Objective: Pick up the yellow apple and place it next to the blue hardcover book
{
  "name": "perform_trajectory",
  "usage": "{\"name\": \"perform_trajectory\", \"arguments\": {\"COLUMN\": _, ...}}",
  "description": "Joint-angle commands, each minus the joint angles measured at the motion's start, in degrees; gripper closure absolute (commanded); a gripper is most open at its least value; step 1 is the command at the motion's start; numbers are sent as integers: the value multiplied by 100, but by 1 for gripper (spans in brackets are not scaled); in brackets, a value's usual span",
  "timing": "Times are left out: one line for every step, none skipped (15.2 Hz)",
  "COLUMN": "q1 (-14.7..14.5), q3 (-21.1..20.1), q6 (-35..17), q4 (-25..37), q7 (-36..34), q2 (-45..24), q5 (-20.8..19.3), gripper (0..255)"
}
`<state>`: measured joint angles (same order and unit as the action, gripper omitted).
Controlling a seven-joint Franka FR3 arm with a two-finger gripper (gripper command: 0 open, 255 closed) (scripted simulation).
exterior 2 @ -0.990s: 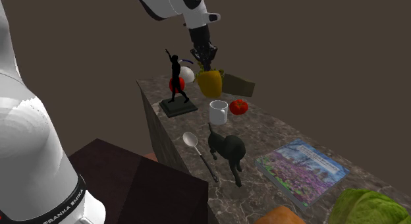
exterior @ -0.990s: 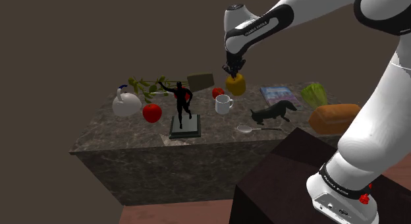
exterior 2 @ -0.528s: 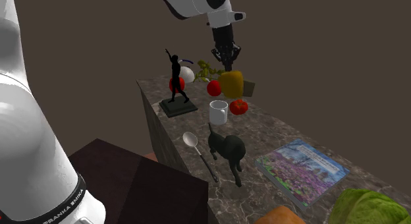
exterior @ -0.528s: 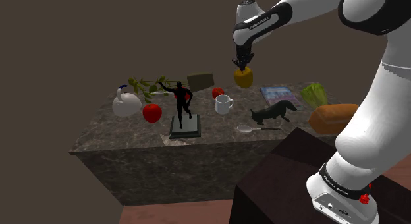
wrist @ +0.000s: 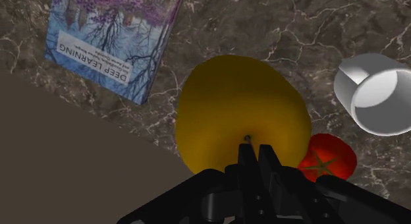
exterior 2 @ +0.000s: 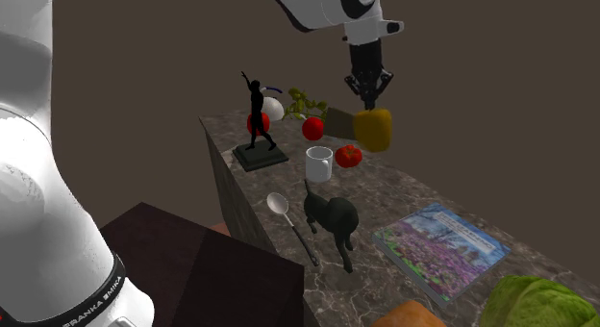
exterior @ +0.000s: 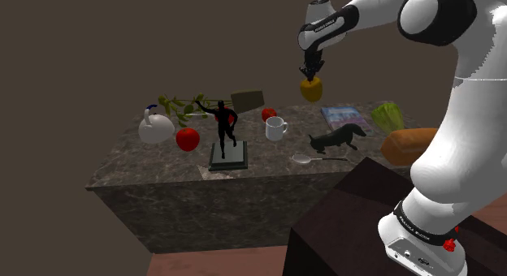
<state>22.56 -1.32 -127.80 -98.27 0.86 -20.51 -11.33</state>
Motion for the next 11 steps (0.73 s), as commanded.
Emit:
{"name": "perform_trajectory", "arguments": {"q1": 157, "q3": 47, "q6": 118, "q4": 390, "q7": 273, "q2": -236, "q5": 77, "gripper": 255}}
{"name": "perform_trajectory", "arguments": {"q1": 232, "q3": 66, "q6": 168, "q4": 586, "q7": 393, "q2": -367, "q5": 111, "gripper": 255}}
{"name": "perform_trajectory", "arguments": {"q1": 307, "q3": 83, "q6": 223, "q4": 794, "q7": 511, "q2": -503, "q5": 146, "gripper": 255}}
{"name": "perform_trajectory", "arguments": {"q1": 381, "q3": 99, "q6": 285, "q4": 1013, "q7": 627, "q2": -646, "q5": 180, "gripper": 255}}
{"name": "perform_trajectory", "arguments": {"q1": 456, "q3": 113, "q6": 354, "q4": 1246, "q7": 741, "q2": -795, "q5": 213, "gripper": 255}}
{"name": "perform_trajectory", "arguments": {"q1": 530, "q3": 125, "q6": 430, "q4": 1493, "q7": 854, "q2": -952, "q5": 247, "gripper": 255}}
{"name": "perform_trajectory", "arguments": {"q1": 604, "q3": 136, "q6": 514, "q4": 1756, "q7": 964, "q2": -1118, "q5": 280, "gripper": 255}}
{"name": "perform_trajectory", "arguments": {"q1": 677, "q3": 147, "q6": 608, "q4": 2037, "q7": 1073, "q2": -1294, "q5": 313, "gripper": 255}}
{"name": "perform_trajectory", "arguments": {"q1": 750, "q3": 155, "q6": 712, "q4": 2340, "q7": 1181, "q2": -1480, "q5": 346, "gripper": 255}}
{"name": "perform_trajectory", "arguments": {"q1": 854, "q3": 166, "q6": 886, "q4": 2826, "q7": 1333, "q2": -1776, "q5": 392, "gripper": 255}}
{"name": "perform_trajectory", "arguments": {"q1": 856, "q3": 164, "q6": 820, "q4": 2775, "q7": 1324, "q2": -1791, "q5": 386, "gripper": 255}}
